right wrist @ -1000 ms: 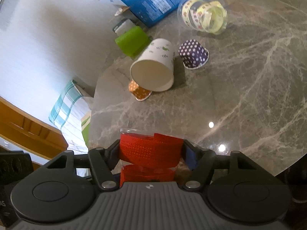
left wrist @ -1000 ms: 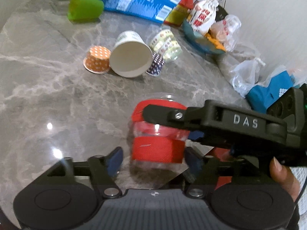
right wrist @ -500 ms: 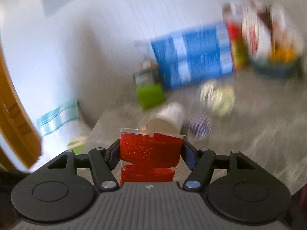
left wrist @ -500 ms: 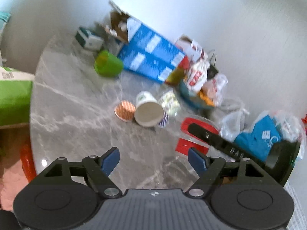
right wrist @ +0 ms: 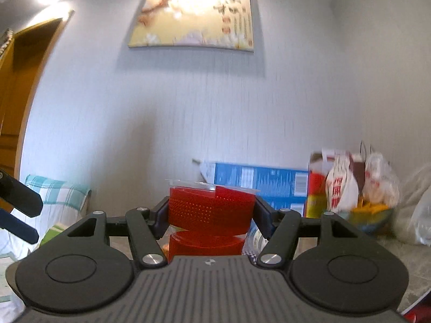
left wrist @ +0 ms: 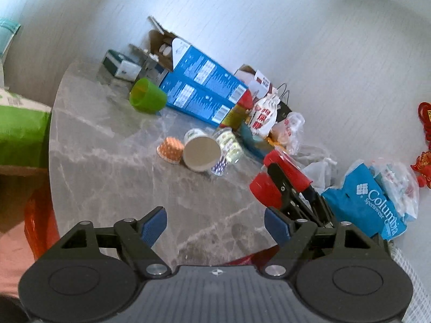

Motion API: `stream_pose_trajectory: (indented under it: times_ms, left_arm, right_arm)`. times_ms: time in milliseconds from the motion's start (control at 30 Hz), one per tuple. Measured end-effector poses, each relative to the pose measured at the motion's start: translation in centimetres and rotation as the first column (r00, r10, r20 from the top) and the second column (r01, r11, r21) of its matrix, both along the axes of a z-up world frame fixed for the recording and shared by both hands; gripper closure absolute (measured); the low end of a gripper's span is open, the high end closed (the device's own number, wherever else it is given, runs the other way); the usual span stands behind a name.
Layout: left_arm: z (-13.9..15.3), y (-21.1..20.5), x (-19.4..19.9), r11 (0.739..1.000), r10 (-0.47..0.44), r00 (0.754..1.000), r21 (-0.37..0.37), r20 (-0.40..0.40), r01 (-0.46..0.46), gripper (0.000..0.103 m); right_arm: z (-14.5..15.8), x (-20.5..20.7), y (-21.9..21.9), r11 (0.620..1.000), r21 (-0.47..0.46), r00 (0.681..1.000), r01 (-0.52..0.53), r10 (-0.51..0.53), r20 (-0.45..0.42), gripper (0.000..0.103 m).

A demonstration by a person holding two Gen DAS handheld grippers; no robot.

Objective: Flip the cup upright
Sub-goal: 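Open the left tool and rotate the cup upright with the right tool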

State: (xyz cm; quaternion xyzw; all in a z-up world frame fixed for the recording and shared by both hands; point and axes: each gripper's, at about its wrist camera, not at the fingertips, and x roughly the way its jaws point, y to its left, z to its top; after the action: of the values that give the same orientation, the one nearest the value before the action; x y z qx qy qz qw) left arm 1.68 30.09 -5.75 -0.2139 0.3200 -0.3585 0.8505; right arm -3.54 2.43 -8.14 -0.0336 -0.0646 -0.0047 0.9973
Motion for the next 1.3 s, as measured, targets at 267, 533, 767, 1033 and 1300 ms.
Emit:
stream_pose_trajectory:
  times_ms: [267, 533, 767, 1033, 1300]
  left_arm:
    - [-2.9, 0.0, -0.9, 0.999, 0.028, 0.999, -0.015, -0.045, -0.028, 0.021]
    - [-4.1, 0.0, -1.3, 0.999, 0.046, 0.996, -0.014, -0.071, -0.047, 0.021]
    - [-4.4, 0.1, -1.5, 0.999, 0.037, 0.997, -0.032, -0.066, -0.039, 0.021]
    - [-4.5, 0.3, -1.6, 0.998, 0.035, 0.997, -0.046, -0.070, -0.038, 0.020]
    - [-4.5, 0.4, -1.7, 0.998, 0.031, 0.997, -0.049, -0.069, -0.034, 0.020]
  right_arm:
    - [-2.6, 0.9, 0.1, 1.000, -0.020, 1.000, 0.008, -0.008, -0.003, 0.039]
    - [-4.4, 1.0, 1.1, 0.999, -0.034, 1.000, -0.005, 0.005, -0.013, 0.038]
    - [-5.4, 1.2, 1.2, 0.999, -0.035, 0.999, 0.009, -0.010, -0.036, 0.036]
    - [-5.3, 1.1, 1.3, 1.000, -0.003, 0.998, -0.012, 0.012, -0.065, 0.028]
    - [-5.3, 1.5, 1.6, 1.000, 0.015, 0.993, -0.020, 0.022, -0.120, 0.006]
